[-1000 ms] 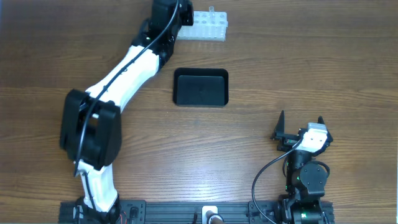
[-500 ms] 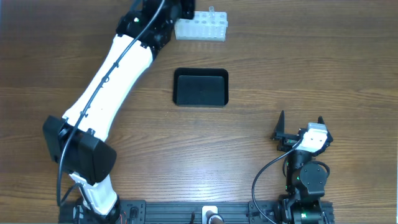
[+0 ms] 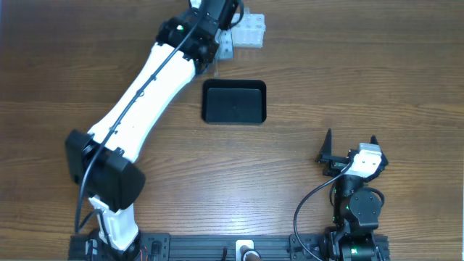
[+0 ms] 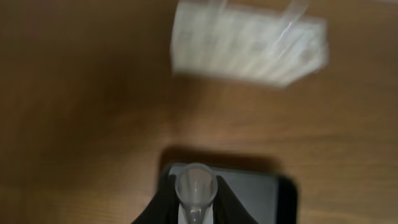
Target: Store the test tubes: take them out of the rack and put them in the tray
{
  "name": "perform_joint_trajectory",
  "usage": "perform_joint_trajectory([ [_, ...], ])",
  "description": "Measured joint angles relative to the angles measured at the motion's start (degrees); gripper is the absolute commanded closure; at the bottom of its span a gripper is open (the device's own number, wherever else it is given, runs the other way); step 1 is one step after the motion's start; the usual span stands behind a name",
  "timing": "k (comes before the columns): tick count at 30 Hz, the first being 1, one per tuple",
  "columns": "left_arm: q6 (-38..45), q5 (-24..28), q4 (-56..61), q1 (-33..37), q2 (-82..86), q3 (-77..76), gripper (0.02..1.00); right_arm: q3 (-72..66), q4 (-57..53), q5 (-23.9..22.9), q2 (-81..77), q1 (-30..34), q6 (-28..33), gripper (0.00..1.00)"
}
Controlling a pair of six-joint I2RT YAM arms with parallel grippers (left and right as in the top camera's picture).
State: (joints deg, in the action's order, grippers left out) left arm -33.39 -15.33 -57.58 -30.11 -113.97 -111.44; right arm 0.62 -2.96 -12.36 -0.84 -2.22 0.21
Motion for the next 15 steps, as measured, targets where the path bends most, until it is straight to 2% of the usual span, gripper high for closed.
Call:
perform_joint_trajectory([
  [6,-6.12,1.22,-7.26,-0.24,-4.68,0.0,0.98,0.0,0.0,0.0,0.0,0.0,0.02,0.009],
  [15,-8.28,3.19,-7.98,-0.72,-8.39,0.0,0.978,0.0,0.0,0.0,0.0,0.0,0.0,0.007],
])
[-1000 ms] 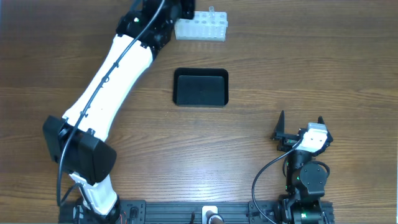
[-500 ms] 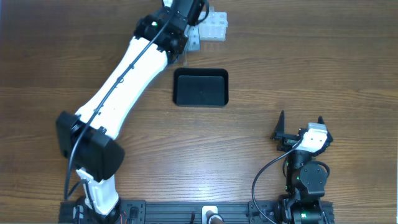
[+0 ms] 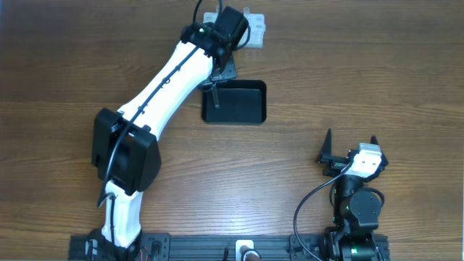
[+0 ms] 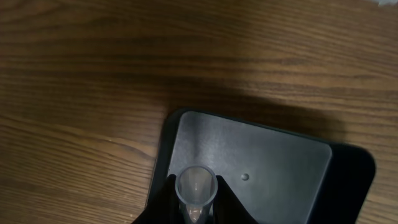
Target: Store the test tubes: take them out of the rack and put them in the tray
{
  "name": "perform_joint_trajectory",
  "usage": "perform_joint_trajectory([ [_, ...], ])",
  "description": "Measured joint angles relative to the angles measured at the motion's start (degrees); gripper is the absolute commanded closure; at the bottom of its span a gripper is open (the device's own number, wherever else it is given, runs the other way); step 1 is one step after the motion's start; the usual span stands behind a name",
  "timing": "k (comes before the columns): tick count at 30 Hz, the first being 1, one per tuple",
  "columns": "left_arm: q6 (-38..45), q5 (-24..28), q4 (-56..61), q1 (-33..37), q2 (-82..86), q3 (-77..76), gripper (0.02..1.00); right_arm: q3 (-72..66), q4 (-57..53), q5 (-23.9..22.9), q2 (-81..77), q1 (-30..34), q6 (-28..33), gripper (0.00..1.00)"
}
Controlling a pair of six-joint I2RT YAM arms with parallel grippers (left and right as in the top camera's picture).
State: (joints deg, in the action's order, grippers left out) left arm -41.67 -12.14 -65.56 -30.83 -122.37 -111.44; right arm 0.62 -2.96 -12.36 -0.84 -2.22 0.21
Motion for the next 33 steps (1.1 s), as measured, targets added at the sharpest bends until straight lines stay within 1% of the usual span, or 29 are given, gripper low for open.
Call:
perform_joint_trajectory([
  [24,2.23,0.37,1.99,-0.35,-7.58,0.0,0.98,0.0,0.0,-0.02,0.0,0.0,0.02,0.007],
  [29,3.74,0.76,3.28,-0.35,-8.15,0.0,0.972,0.0,0.0,0.0,0.0,0.0,0.0,0.009],
  [33,4.37,0.81,3.28,-0.35,-8.15,0.0,0.945,0.0,0.0,0.0,0.0,0.0,0.0,0.009],
])
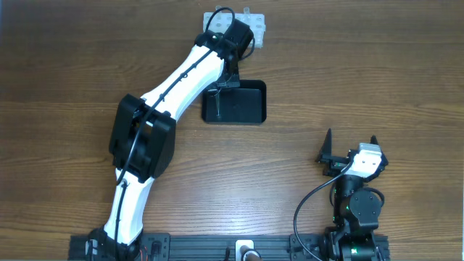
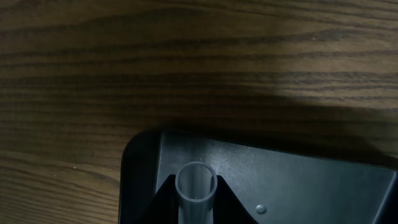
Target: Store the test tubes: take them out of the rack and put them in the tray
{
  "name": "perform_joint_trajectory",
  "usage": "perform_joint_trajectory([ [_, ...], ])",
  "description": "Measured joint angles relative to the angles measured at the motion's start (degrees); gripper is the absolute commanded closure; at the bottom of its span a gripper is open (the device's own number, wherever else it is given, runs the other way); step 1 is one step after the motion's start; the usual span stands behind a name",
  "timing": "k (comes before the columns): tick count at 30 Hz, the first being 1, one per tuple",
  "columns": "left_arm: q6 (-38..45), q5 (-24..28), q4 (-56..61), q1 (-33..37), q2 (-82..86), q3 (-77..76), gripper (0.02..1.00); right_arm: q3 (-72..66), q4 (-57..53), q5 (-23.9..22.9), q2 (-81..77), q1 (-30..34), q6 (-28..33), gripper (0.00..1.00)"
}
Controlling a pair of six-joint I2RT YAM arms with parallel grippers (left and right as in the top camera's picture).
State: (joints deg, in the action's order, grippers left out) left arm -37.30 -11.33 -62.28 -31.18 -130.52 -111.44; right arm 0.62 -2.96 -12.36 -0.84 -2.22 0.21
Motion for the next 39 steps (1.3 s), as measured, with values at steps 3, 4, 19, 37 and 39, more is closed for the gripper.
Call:
perform_joint_trajectory([
  [3,0.2,0.0,-0.02,0.0,0.0,0.0,0.939,0.0,0.0,0.0,0.0,0.0,-0.02,0.009],
  [4,0.2,0.0,0.0,0.0,0.0,0.0,0.93,0.0,0.0,0.0,0.0,0.0,0.0,0.007],
  [19,0.63,0.0,-0.02,0.0,0.0,0.0,0.713,0.0,0.0,0.0,0.0,0.0,0.02,0.009],
  [37,8.22,-13.94,23.19,1.99,8.17,-12.61,0.391,0.0,0.0,0.0,0.0,0.0,0.02,0.007],
  [39,9.27,-14.45,25.4,2.34,7.26,-12.61,0.393,0.0,0.0,-0.02,0.0,0.0,0.02,0.009],
])
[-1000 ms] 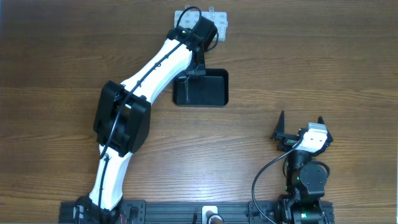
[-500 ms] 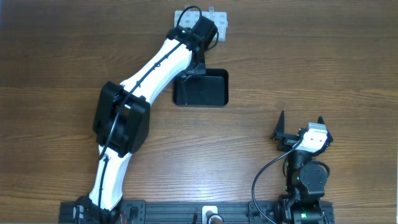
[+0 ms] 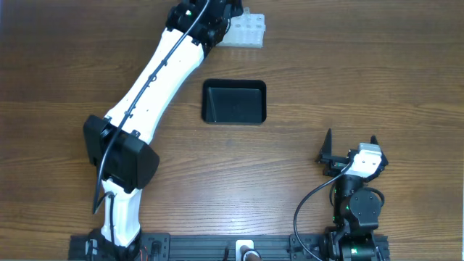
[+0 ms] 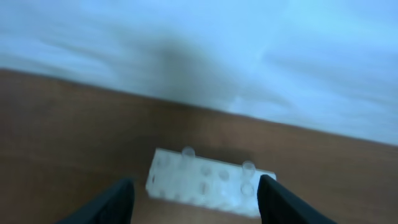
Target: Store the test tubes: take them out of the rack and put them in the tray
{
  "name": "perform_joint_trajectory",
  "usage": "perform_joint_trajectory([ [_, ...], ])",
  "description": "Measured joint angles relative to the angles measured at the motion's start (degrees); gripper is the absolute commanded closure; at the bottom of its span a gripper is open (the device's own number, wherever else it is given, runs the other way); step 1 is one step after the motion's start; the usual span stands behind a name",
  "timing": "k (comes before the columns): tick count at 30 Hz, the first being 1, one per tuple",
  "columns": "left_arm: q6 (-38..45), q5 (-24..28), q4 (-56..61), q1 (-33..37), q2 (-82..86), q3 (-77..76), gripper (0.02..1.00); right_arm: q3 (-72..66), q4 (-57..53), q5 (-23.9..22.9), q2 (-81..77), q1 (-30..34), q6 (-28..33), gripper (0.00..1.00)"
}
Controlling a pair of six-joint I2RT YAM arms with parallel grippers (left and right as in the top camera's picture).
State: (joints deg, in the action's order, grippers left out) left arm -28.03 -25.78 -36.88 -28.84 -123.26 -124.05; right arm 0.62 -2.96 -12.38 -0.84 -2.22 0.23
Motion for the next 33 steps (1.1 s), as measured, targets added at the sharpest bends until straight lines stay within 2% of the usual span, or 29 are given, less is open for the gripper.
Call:
perform_joint_trajectory([
  [7,2.67,0.11,8.31,2.47,-7.45,0.02,0.384,0.0,0.0,0.04,0.0,0.0,0.0,0.009],
  [18,7.52,5.88,15.78,4.68,-14.29,0.2,0.386,0.0,0.0,0.02,0.0,0.0,0.0,0.009],
  [26,9.57,9.99,16.35,4.61,-15.69,0.2,0.391,0.0,0.0,0.02,0.0,0.0,0.0,0.007],
  [33,10.49,10.82,16.35,4.61,-16.06,0.2,0.406,0.0,0.0,0.02,0.0,0.0,0.0,0.007],
])
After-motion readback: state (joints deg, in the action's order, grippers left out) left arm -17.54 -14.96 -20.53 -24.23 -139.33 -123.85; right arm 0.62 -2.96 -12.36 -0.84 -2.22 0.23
